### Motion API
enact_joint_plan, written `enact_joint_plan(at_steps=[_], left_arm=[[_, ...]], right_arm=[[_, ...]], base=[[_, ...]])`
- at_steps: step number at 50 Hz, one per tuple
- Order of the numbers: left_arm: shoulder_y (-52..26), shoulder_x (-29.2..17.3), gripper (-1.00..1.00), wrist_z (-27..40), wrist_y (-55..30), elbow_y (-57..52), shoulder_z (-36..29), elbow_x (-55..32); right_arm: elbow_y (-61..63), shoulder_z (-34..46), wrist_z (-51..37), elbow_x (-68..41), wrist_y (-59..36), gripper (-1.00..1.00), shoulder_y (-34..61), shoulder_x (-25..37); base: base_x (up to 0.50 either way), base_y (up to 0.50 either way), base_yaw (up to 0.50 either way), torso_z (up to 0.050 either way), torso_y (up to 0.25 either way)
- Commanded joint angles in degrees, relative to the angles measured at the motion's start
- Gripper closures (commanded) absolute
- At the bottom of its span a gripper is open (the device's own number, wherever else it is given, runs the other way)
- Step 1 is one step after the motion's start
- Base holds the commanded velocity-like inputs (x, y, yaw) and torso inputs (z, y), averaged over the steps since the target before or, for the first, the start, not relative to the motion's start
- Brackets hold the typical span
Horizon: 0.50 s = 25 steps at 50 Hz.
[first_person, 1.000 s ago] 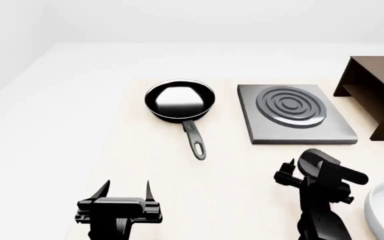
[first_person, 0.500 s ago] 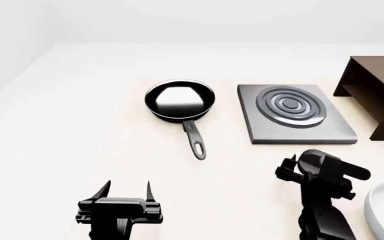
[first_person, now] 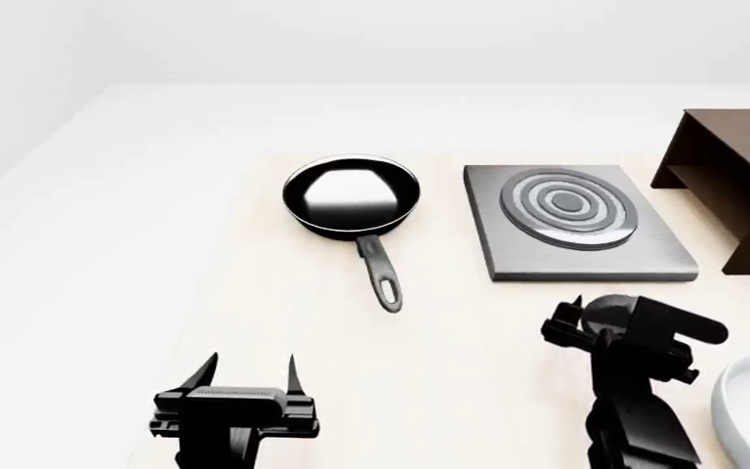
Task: Turn on the stove.
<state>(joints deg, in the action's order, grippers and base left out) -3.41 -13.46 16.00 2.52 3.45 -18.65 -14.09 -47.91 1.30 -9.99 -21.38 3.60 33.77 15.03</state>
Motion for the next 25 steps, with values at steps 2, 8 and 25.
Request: enact_joint_plan(at_steps=[2, 8, 25], left_arm=[[0.0, -0.2, -1.00, 0.2, 0.0, -0.1, -0.3, -0.2], [-0.1, -0.2, -1.00, 0.3, 0.2, 0.2, -0.4, -0.2], [-0.1, -0.5, -1.00, 0.7, 0.1, -0.1, -0.8, -0.4]], right_arm=[[-7.5, 0.2, 1.7, 0.5, 2.8, -1.00, 4.0, -0.3], [-10.6, 0.0, 2.9, 0.3, 4.1, -1.00, 5.3, -0.5], [10.1, 0.9, -2.4, 0.2, -0.9, -1.00, -5.6, -0.1]], base=[[0.00, 0.00, 0.00, 0.000, 0.000], [0.00, 0.00, 0.00, 0.000, 0.000], [0.00, 0.00, 0.00, 0.000, 0.000]])
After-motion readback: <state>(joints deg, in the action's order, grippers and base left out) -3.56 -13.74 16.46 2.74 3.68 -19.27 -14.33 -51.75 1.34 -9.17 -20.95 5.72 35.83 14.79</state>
